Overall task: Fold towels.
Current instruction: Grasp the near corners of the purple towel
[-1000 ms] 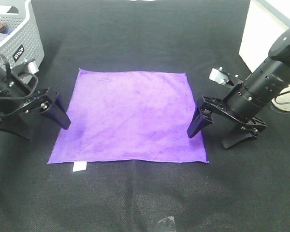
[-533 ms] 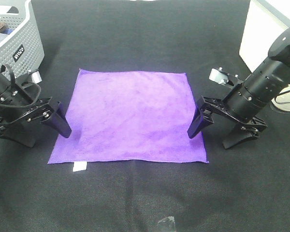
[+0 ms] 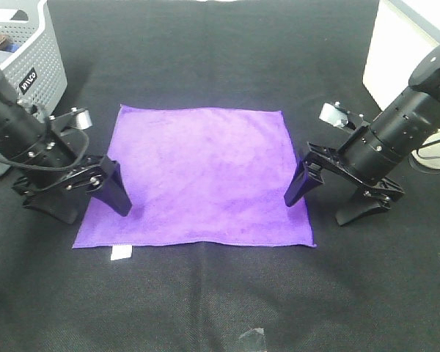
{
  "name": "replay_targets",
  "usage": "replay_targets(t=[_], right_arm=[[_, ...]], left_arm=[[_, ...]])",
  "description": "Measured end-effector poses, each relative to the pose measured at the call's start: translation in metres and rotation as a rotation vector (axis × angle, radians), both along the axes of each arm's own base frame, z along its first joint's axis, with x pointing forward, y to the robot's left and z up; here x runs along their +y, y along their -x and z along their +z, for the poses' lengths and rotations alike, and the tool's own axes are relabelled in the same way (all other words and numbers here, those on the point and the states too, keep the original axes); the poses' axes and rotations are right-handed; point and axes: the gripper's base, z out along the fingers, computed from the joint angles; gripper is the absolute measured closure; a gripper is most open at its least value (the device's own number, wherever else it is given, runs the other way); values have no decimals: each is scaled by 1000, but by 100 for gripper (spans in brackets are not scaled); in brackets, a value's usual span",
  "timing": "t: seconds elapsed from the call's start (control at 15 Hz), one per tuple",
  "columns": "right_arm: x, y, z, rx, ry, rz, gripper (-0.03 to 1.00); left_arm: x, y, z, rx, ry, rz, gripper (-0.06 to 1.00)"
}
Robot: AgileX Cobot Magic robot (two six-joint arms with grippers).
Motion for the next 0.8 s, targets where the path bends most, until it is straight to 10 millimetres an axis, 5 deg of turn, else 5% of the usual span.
replay_targets(t=[0.4,0.8], right_arm=[[39,2,-11,-24,-33,32,20],[51,-1,-14,-42,-88,-14,33]], left_arm=[[-27,0,-11,14,26,-21,2],[-37,0,-13,10,43,-10,6]])
